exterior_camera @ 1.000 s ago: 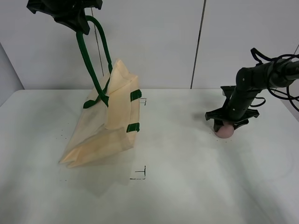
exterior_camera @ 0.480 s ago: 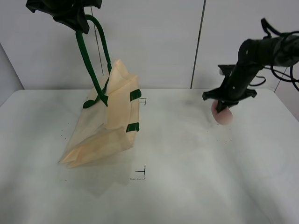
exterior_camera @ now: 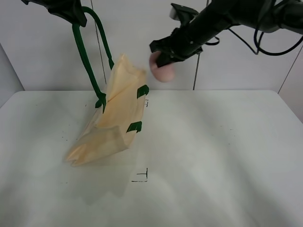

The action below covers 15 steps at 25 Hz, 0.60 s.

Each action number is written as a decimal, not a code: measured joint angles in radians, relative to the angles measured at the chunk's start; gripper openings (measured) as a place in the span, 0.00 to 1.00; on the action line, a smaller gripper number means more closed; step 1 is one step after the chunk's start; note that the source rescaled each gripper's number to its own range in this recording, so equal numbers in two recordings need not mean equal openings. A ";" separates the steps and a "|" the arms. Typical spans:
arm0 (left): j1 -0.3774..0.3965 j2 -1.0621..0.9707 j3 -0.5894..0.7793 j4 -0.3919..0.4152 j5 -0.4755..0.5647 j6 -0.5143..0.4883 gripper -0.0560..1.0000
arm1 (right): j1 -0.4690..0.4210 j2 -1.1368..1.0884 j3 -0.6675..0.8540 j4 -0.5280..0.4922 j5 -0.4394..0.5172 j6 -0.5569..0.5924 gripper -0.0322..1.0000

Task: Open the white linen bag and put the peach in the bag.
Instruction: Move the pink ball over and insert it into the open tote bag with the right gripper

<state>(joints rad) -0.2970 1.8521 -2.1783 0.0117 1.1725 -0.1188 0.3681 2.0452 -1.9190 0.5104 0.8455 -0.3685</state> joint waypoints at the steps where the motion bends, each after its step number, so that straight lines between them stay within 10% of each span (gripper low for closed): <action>1: 0.000 0.000 0.000 0.000 0.000 0.000 0.05 | 0.025 0.008 -0.002 0.015 -0.009 -0.014 0.03; 15: 0.000 0.000 0.000 0.001 0.000 0.000 0.05 | 0.159 0.237 -0.003 0.206 -0.161 -0.102 0.03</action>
<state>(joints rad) -0.2970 1.8521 -2.1783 0.0123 1.1725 -0.1188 0.5270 2.2817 -1.9221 0.7163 0.6843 -0.4704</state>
